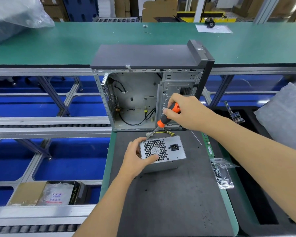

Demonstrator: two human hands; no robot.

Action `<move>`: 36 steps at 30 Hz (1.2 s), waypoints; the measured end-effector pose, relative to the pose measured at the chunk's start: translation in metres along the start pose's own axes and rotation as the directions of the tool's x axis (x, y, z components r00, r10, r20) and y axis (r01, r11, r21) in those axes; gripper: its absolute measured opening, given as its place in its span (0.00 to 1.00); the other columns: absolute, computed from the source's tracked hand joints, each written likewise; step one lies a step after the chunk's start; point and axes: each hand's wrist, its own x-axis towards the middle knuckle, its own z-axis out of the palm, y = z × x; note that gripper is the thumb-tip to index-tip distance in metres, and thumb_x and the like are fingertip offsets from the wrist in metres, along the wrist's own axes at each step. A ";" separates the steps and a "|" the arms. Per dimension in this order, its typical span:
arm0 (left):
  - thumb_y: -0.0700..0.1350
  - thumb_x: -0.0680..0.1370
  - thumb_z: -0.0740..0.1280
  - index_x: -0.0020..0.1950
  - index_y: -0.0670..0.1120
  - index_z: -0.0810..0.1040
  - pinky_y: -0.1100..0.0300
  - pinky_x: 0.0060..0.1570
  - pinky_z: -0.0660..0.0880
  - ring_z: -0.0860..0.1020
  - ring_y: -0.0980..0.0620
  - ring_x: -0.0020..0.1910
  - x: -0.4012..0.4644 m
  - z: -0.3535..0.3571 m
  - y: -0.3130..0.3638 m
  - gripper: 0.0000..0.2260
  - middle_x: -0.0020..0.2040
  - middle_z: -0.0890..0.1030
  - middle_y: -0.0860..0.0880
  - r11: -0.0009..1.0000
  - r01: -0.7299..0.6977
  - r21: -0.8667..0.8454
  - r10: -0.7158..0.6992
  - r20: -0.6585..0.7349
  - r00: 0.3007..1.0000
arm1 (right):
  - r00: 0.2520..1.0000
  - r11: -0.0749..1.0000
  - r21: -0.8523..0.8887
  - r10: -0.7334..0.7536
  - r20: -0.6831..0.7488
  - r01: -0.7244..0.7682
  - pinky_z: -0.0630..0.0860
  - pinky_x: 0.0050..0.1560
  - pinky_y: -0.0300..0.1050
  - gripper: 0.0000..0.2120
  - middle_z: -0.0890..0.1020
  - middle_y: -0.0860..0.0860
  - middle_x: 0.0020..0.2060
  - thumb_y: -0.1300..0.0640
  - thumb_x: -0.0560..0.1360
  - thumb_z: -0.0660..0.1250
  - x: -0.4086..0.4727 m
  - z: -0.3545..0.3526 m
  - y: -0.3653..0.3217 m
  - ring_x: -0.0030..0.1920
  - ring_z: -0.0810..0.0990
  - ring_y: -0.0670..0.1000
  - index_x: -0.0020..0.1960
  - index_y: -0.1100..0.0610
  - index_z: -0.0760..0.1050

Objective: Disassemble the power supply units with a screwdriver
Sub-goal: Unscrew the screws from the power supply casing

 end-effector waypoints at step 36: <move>0.40 0.79 0.71 0.56 0.44 0.85 0.61 0.33 0.70 0.71 0.55 0.31 0.015 0.008 0.008 0.08 0.34 0.73 0.53 0.890 -0.199 0.410 0.327 -0.271 0.905 | 1.000 0.995 -0.092 -0.027 0.010 0.027 0.72 0.31 0.43 0.16 0.77 0.50 0.33 0.41 0.79 0.63 0.007 -0.001 -0.016 0.29 0.74 0.48 0.51 0.53 0.70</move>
